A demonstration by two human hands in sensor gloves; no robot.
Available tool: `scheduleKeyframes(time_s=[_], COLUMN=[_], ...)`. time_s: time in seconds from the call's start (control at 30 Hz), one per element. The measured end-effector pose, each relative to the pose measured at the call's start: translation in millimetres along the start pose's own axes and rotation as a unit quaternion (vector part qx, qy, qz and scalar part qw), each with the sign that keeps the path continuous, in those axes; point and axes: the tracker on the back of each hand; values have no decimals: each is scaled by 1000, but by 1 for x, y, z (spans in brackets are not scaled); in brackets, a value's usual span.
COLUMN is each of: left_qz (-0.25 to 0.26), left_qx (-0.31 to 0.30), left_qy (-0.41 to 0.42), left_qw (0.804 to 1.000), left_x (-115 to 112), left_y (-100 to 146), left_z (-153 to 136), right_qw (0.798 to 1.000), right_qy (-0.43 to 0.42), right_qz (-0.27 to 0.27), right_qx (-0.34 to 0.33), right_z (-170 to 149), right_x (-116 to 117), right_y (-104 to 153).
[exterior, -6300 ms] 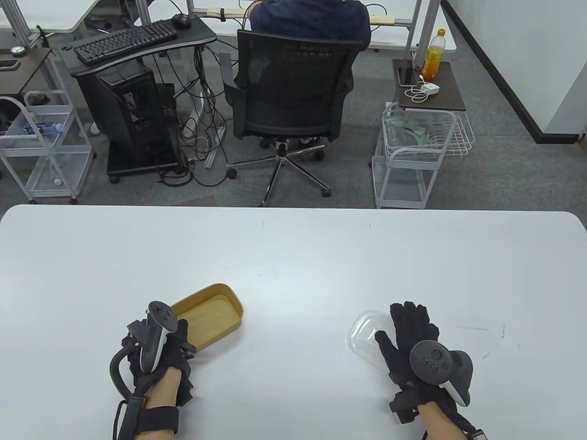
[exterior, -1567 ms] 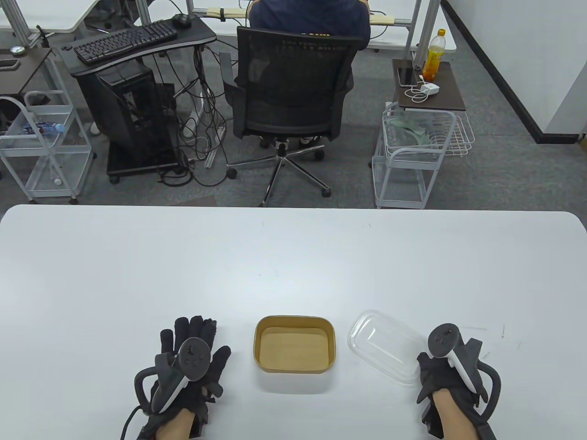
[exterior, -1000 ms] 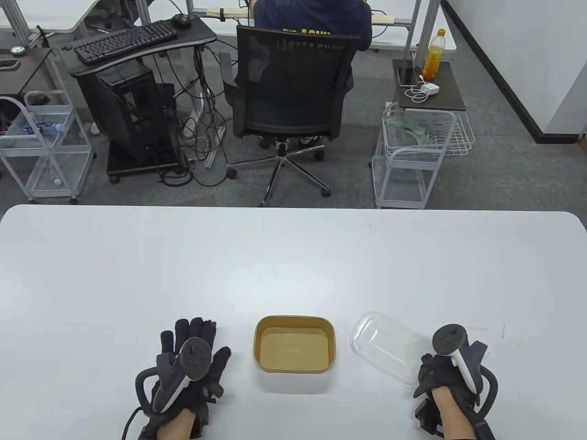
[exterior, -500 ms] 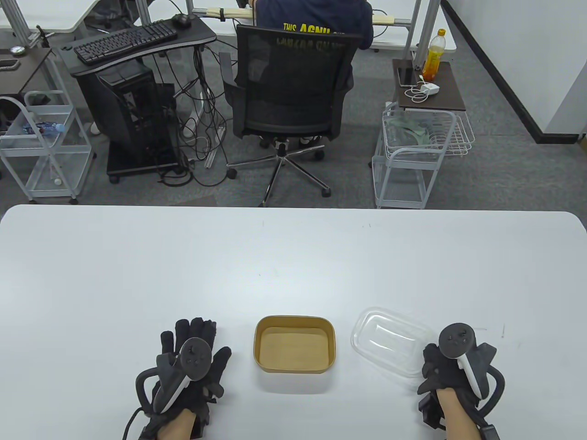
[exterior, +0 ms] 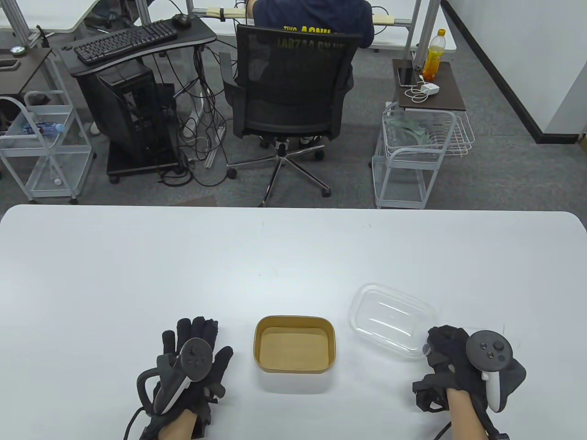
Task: Cover the takeout box
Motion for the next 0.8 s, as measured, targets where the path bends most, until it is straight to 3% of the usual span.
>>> scheduleKeyframes(time_s=[0.27,0.57,0.8], left_qz=[-3,-19,-67], left_qx=[-17,-58,-83], left_qy=[27,104,255], left_qw=[999,993,961], left_x=[1,5,9], left_y=[2,9,13], left_z=[11,37,47], right_qw=[996,981,964], right_qy=[-28,-29,-24], right_qz=[42,120,173], right_qx=[-73,-152,-203], right_z=[27,55,69], right_x=[16,53,79], right_y=[15,41,62])
Point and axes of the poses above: the tracker on the back of each hand, its own z axis roughly to the thumb side, its own y axis roughly from the fingertips to the wrist, x = y × z, and after that the axes turned 13 degrees about -y, right-handed
